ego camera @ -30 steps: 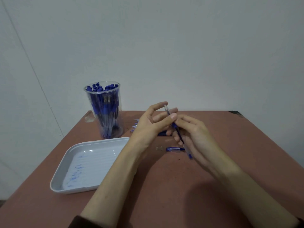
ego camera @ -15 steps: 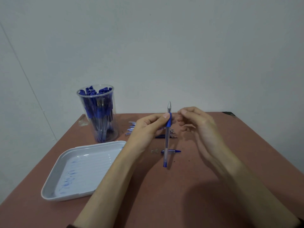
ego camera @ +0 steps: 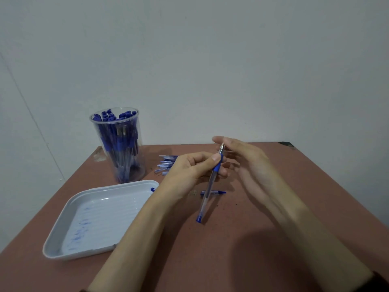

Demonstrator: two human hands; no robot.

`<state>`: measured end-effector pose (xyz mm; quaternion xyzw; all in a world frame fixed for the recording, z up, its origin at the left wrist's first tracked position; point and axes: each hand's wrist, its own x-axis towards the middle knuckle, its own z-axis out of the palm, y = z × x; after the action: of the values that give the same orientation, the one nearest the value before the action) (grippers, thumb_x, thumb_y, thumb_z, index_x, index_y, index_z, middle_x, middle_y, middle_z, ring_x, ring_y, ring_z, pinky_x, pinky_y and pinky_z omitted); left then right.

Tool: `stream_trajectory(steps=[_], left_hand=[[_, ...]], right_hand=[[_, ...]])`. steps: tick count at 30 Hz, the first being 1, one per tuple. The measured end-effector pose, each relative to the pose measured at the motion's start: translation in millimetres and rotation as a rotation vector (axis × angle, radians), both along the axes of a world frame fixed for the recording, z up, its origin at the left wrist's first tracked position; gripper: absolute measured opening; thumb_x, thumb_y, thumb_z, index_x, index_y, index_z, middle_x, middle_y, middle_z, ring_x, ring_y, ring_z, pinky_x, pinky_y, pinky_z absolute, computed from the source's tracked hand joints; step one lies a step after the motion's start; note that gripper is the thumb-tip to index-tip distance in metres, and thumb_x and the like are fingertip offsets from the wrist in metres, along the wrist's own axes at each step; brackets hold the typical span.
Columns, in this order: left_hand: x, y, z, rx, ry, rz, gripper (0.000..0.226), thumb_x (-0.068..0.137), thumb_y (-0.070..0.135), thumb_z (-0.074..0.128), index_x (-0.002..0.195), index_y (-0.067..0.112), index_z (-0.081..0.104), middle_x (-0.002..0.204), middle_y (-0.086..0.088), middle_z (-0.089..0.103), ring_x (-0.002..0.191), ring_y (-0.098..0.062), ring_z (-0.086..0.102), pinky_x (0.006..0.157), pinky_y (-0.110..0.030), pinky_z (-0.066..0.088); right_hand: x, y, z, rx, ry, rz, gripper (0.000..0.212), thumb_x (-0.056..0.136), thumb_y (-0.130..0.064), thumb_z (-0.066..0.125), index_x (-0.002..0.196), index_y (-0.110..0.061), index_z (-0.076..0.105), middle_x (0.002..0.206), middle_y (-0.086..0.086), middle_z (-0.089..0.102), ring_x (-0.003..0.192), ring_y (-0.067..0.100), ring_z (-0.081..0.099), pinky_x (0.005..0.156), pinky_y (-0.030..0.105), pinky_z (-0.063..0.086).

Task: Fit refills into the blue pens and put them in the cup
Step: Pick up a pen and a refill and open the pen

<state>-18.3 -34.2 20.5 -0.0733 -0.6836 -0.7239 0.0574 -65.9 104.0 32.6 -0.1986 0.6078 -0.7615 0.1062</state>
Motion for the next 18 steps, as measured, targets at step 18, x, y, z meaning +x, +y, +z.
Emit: stream_trajectory(steps=[18], left_hand=[[1.7, -0.8, 2.8, -0.051, -0.007, 0.013, 0.016, 0.09, 0.018, 0.057, 0.086, 0.009, 0.069, 0.073, -0.004, 0.07, 0.072, -0.012, 0.066, 0.073, -0.02, 0.052]], right_hand=[[0.2, 0.6, 0.1, 0.032, -0.022, 0.055, 0.018, 0.071, -0.028, 0.068, 0.075, -0.011, 0.069, 0.07, 0.001, 0.066, 0.065, 0.015, 0.06, 0.065, 0.025, 0.05]])
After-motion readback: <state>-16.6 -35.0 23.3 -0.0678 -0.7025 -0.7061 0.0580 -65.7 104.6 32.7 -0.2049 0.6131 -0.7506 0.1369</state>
